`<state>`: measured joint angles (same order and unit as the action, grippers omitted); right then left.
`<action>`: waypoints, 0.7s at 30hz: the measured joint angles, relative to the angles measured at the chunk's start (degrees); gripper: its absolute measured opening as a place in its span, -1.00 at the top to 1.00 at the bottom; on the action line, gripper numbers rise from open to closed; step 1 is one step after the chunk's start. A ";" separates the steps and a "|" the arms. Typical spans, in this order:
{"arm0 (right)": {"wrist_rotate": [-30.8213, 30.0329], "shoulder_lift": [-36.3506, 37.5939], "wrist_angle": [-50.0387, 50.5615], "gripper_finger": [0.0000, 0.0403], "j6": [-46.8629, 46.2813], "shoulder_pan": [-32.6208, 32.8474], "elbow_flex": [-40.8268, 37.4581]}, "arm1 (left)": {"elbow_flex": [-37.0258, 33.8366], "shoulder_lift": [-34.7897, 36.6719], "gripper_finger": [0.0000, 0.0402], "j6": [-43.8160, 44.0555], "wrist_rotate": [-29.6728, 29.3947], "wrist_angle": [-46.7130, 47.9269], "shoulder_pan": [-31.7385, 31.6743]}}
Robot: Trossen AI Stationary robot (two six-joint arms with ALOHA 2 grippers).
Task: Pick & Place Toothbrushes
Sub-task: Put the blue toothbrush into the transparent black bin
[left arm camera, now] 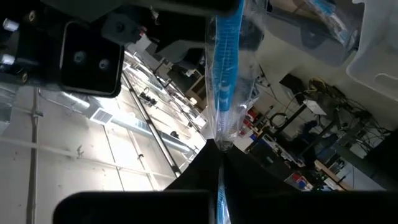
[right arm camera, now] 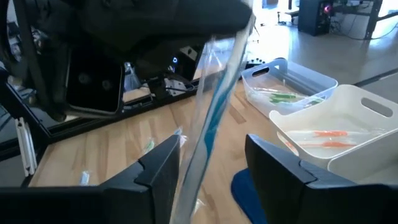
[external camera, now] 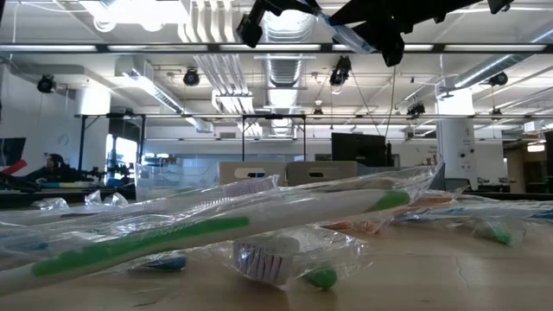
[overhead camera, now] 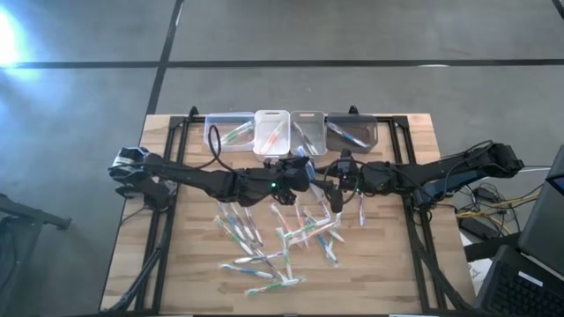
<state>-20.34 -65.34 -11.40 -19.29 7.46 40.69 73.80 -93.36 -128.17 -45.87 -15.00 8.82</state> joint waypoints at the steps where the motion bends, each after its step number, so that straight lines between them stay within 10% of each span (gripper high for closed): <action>1: 0.00 -0.03 -0.03 0.17 0.00 -0.03 0.00 | 0.00 0.00 0.95 -0.15 0.03 -0.17 0.00; 21: -0.68 -0.57 -0.85 0.90 1.27 -0.96 0.00 | 0.07 0.02 0.88 0.01 -0.03 0.01 0.02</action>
<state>-21.02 -65.91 -12.25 -18.02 6.50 40.69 73.87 -93.34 -128.16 -45.90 -14.99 8.84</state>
